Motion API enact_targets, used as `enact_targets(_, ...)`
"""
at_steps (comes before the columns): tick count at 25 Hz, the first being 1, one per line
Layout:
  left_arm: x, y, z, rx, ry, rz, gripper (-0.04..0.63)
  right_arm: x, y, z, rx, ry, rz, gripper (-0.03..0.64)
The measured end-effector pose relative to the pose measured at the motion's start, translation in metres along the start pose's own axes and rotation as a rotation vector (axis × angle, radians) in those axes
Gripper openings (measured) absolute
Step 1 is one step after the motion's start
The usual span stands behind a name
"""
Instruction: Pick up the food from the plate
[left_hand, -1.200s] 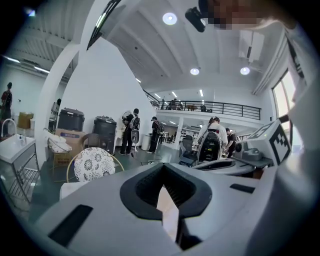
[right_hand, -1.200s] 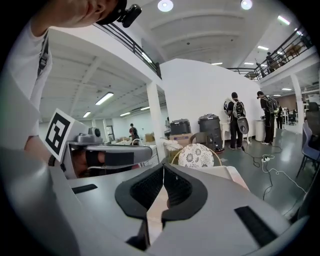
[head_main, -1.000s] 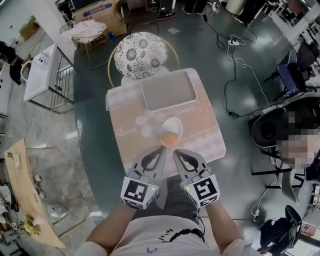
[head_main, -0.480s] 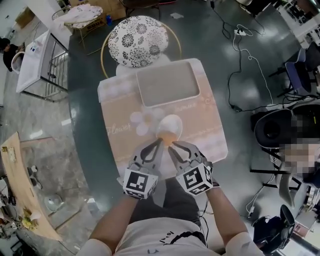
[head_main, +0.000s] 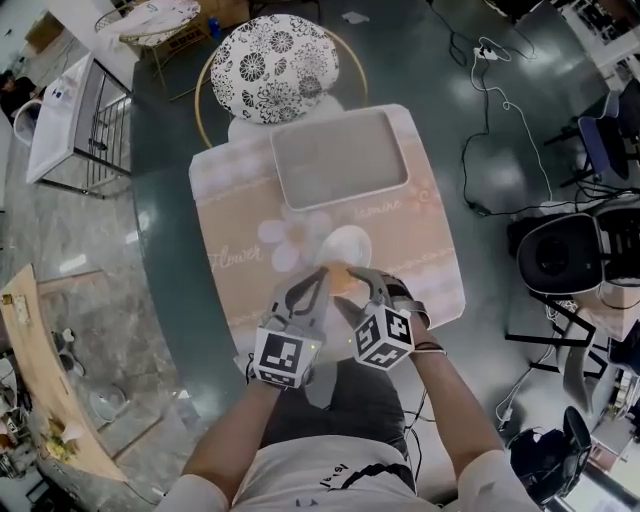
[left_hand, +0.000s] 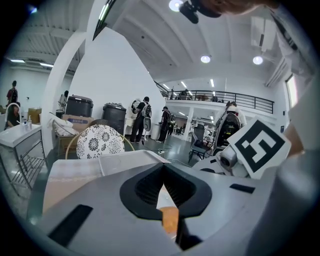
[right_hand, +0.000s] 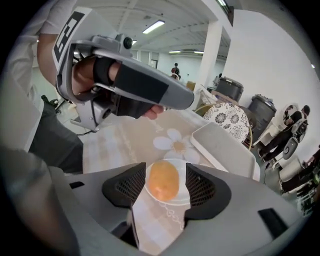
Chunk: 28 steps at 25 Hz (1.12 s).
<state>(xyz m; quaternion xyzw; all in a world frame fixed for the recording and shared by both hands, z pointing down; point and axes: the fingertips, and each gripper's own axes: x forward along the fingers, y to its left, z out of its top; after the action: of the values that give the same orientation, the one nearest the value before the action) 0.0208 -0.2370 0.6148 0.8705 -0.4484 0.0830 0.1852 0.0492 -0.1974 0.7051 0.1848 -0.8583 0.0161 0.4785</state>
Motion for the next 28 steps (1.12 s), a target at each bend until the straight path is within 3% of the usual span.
enact_targets(10, 0.010, 0.012, -0.022, 0.000, 0.031, 0.020, 0.006, 0.042, 0.001, -0.027, -0.032, 0.112, 0.105, 0.290)
enact_targets(28, 0.016, 0.022, -0.038, 0.001, 0.057, 0.042, 0.006, 0.079, 0.006, -0.040, -0.009, 0.188, 0.218, 0.298)
